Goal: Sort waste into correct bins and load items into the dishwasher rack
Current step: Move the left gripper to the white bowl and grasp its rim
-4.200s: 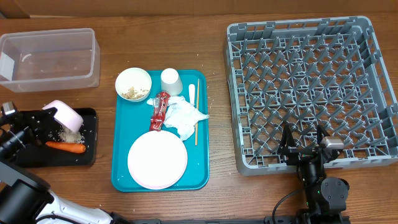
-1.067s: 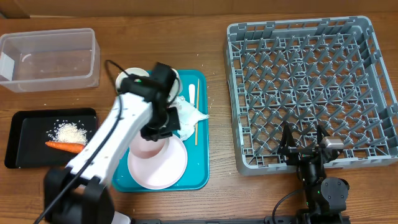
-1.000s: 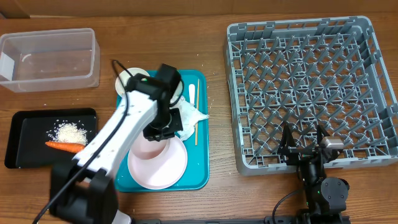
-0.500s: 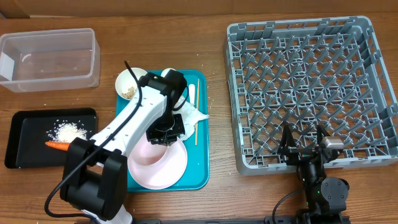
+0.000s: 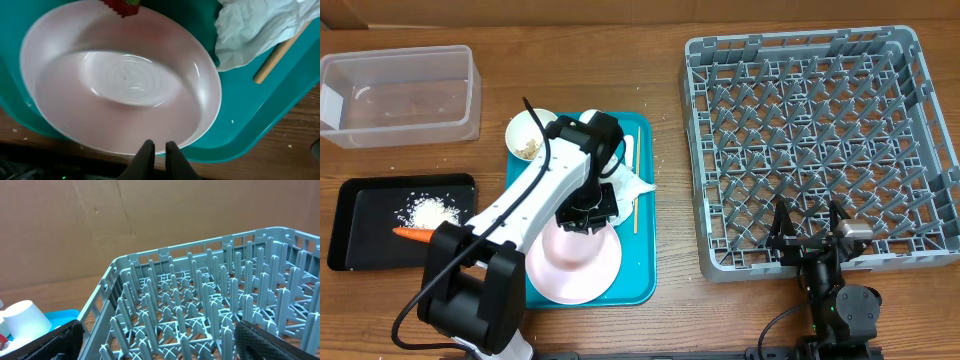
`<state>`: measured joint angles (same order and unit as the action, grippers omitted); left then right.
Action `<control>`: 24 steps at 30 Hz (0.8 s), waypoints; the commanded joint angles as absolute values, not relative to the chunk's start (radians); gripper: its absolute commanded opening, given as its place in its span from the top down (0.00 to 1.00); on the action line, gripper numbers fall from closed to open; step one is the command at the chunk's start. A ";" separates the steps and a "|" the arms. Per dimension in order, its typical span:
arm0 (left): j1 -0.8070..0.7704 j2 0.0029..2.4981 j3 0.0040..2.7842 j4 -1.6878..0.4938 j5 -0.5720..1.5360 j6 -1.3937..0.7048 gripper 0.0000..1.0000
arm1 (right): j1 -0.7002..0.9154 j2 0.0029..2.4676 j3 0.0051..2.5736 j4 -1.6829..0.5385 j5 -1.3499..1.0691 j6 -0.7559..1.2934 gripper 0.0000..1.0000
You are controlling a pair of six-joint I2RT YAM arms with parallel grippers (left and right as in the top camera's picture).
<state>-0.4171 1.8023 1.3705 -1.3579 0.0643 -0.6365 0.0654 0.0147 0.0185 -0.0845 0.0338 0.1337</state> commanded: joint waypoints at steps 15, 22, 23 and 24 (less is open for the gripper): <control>-0.026 1.837 1.672 -1.103 0.020 -0.388 0.10 | 0.066 0.003 0.008 -0.081 0.043 0.129 0.00; -0.053 1.975 1.672 -1.044 0.027 -0.301 0.20 | 0.066 0.003 0.008 -0.081 0.043 0.129 0.00; -0.057 1.993 1.672 -1.040 0.027 -0.278 0.20 | 0.066 0.003 0.008 -0.081 0.043 0.129 0.00; -0.060 2.009 1.672 -1.039 0.027 -0.260 0.21 | 0.066 0.003 0.008 -0.081 0.043 0.129 0.00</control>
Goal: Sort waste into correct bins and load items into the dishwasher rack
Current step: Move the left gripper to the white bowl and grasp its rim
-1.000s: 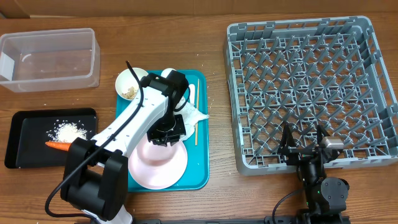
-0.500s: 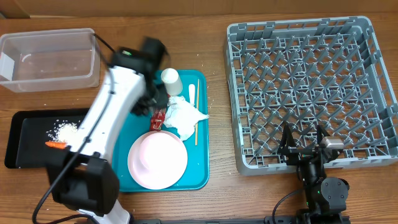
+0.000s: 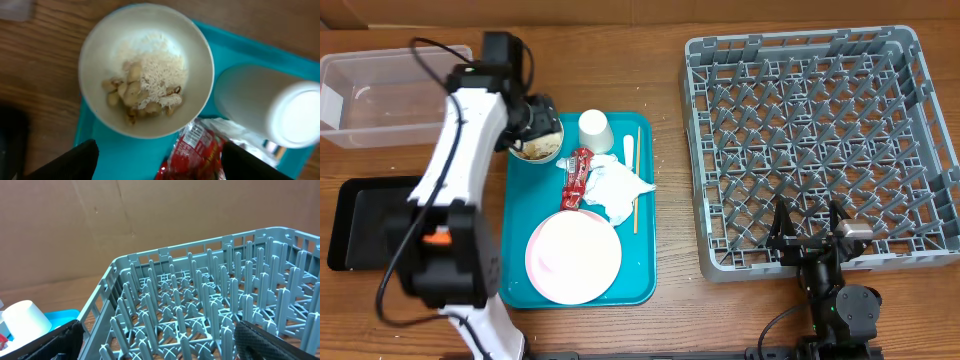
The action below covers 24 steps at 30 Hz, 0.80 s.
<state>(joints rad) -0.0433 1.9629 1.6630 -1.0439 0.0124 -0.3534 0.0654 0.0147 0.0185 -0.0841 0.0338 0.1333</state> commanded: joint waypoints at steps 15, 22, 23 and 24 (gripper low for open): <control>-0.060 2.054 1.660 -1.047 0.042 0.096 0.22 | 0.066 0.003 0.008 -0.081 0.043 0.129 0.00; -0.060 2.054 1.631 -1.018 0.117 0.161 0.22 | 0.066 0.003 0.008 -0.081 0.043 0.129 0.00; -0.060 2.054 1.626 -1.011 0.116 0.163 0.23 | 0.066 0.003 0.008 -0.081 0.043 0.129 0.00; -0.060 2.054 1.622 -1.003 0.116 0.172 0.23 | 0.066 0.003 0.008 -0.081 0.043 0.129 0.00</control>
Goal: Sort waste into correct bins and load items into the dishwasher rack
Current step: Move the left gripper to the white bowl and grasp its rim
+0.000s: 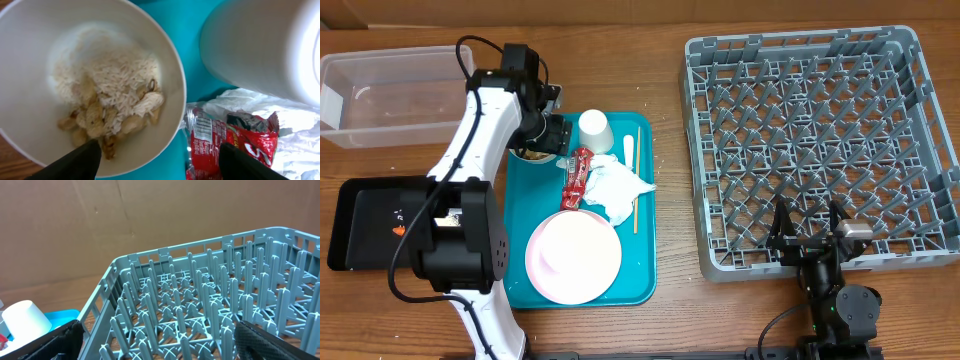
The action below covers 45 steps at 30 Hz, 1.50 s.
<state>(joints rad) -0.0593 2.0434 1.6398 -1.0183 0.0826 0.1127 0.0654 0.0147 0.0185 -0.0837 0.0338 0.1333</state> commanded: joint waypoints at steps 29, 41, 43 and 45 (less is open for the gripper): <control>-0.061 2.055 1.509 -0.881 0.033 0.203 0.57 | 0.066 0.003 0.008 -0.081 0.043 0.130 0.00; -0.061 2.055 1.508 -0.878 0.033 0.202 0.92 | 0.066 0.003 0.008 -0.081 0.043 0.129 0.00; -0.061 2.055 1.511 -0.878 0.033 0.202 0.95 | 0.066 0.003 0.008 -0.081 0.043 0.129 0.00; -0.061 2.055 1.516 -0.878 0.033 0.202 0.96 | 0.066 0.003 0.008 -0.081 0.043 0.129 0.00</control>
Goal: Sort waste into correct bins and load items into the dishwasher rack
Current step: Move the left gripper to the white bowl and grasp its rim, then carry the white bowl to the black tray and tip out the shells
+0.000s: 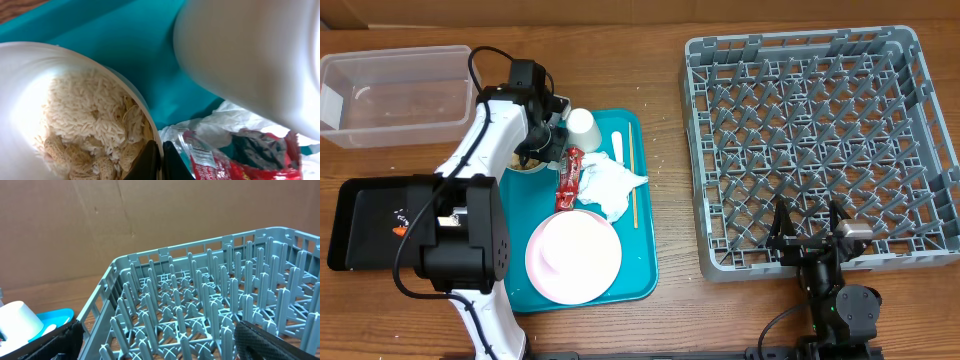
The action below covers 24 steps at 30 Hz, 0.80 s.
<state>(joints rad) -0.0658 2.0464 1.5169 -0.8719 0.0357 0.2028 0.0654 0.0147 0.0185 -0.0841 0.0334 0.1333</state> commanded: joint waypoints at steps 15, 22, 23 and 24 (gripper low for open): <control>-0.061 2.048 1.757 -1.074 0.034 0.107 0.96 | 0.066 0.003 0.008 -0.081 0.043 0.129 0.00; -0.053 2.044 2.001 -1.310 0.049 -0.102 0.96 | 0.066 0.003 0.008 -0.081 0.043 0.129 0.00; -0.049 2.043 2.022 -1.335 0.050 -0.130 0.96 | 0.066 0.003 0.008 -0.081 0.043 0.129 0.00; -0.043 2.040 2.043 -1.364 0.050 -0.160 0.96 | 0.066 0.003 0.008 -0.081 0.043 0.130 0.00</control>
<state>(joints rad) -0.0628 2.0483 1.9602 -1.3144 0.0334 -0.0135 0.0654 0.0147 0.0185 -0.0837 0.0341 0.1333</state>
